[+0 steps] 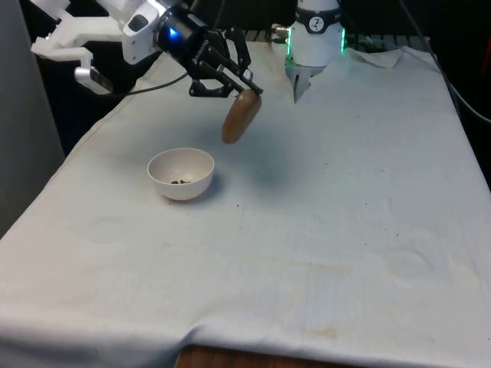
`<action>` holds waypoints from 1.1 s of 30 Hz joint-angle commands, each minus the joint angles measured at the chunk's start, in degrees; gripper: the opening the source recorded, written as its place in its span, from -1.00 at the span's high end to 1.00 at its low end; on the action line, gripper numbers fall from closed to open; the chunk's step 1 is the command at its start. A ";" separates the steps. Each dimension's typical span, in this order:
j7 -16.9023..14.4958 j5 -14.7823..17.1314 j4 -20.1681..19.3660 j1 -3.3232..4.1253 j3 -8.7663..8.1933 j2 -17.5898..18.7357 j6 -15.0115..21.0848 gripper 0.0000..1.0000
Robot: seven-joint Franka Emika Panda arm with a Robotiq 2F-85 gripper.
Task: Pour the coffee beans from the cup into the bowl.
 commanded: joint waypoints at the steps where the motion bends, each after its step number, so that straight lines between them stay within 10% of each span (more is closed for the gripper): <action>1: 0.23 -0.46 -0.06 0.69 -0.29 -0.34 1.15 1.00; 33: 0.57 -10.26 0.23 1.32 3.44 -2.46 9.85 1.00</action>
